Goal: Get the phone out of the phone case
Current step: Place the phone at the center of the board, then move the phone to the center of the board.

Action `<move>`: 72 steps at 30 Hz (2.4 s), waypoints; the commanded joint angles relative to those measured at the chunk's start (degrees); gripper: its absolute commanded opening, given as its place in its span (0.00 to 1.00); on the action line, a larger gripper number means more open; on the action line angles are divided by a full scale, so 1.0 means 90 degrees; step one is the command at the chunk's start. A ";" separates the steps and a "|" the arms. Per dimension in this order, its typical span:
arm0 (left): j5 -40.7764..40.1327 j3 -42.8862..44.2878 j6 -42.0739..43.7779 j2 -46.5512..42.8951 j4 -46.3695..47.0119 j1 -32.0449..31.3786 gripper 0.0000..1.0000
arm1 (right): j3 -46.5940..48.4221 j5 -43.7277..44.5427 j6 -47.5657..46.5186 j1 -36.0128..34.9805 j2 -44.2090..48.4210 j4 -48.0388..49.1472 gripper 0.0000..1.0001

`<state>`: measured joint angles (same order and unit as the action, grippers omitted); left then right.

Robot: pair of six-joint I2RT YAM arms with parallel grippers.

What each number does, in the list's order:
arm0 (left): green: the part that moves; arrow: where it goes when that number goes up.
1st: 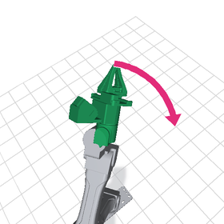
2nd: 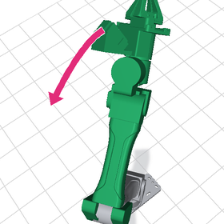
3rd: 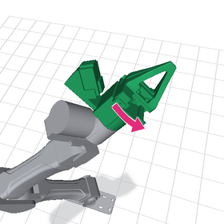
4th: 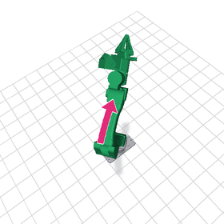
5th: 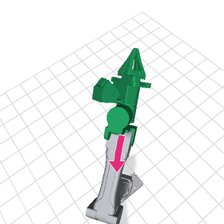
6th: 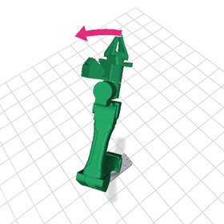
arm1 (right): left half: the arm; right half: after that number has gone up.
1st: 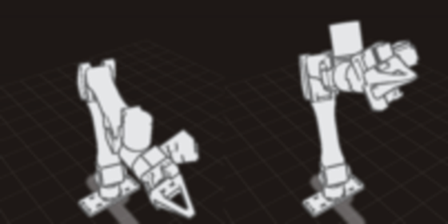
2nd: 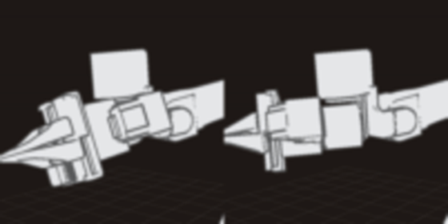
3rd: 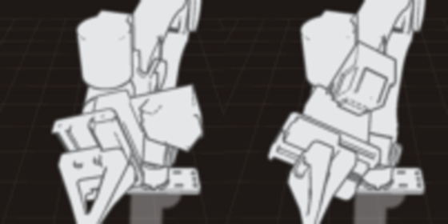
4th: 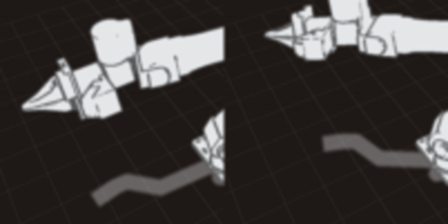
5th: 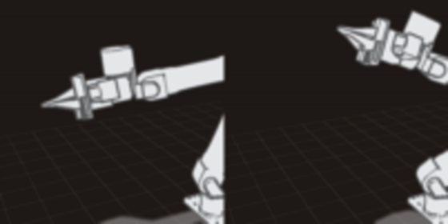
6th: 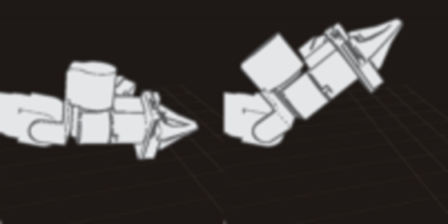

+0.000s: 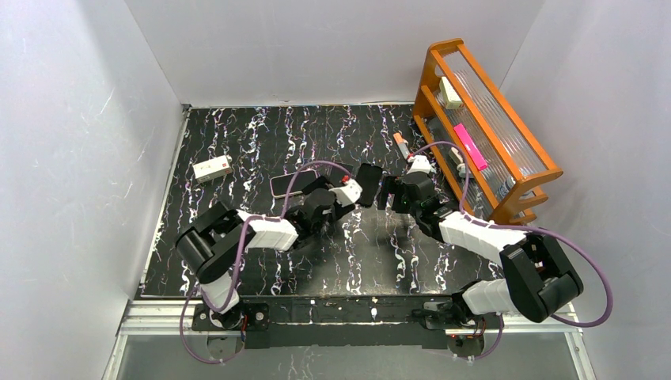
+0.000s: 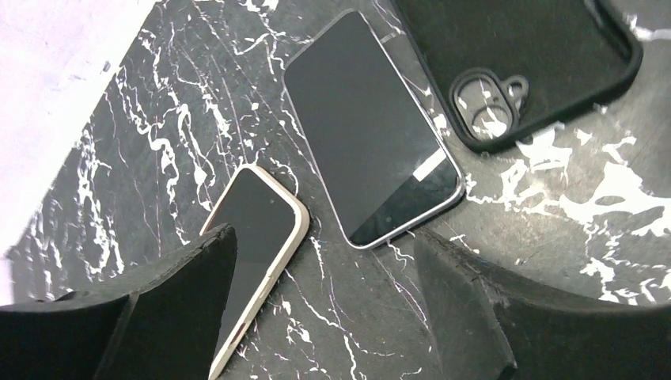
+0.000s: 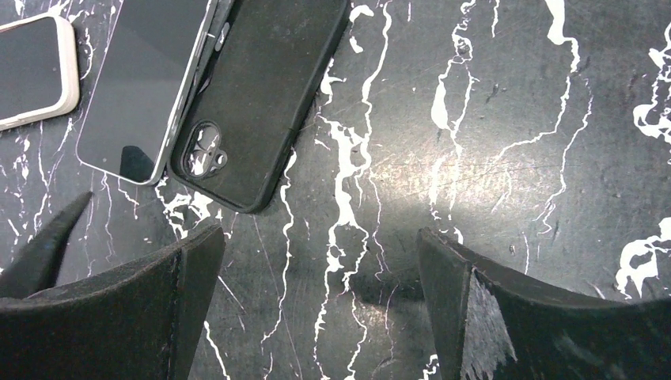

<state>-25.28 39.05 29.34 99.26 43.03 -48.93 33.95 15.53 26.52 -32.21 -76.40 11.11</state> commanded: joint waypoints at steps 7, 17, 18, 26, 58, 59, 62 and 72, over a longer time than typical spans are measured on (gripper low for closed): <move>0.1013 0.0512 -0.4952 -0.1048 -0.2021 0.0824 0.79 | 0.0009 -0.0201 0.0119 0.0041 0.0431 0.0129 0.99; 0.1468 0.0789 -0.7019 -0.1011 -0.2834 0.1836 0.78 | -0.0070 -0.0255 0.0110 0.0053 0.0628 0.0104 0.99; 0.1461 0.0928 -0.7086 -0.1001 -0.3038 0.1986 0.78 | -0.0071 -0.0276 0.0110 0.0048 0.0636 0.0103 0.99; 0.1388 0.1502 -0.8419 -0.1069 -0.4098 0.2907 0.98 | -0.0037 -0.0378 0.0090 0.0052 0.0571 0.0159 0.99; 0.5105 0.4838 -0.3854 0.2158 -0.6457 0.3433 0.92 | -0.0193 -0.0467 -0.0158 0.0083 0.0686 0.0278 0.99; 0.5153 0.4775 -0.3797 0.2096 -0.6577 0.3434 0.91 | -0.0173 -0.0466 -0.0163 0.0089 0.0679 0.0279 0.99; 0.5152 0.4489 -0.3666 0.1819 -0.6876 0.3430 0.90 | -0.0142 -0.0512 -0.0164 0.0085 0.0652 0.0279 0.99; 0.4942 0.3063 -0.3685 0.0568 -0.7451 0.3424 0.89 | -0.0188 -0.0620 -0.0115 0.0090 0.0802 0.0219 0.99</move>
<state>19.11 72.82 -2.39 109.91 -15.46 -18.09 32.10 10.26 25.61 -31.70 -71.55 11.77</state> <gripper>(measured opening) 0.893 0.984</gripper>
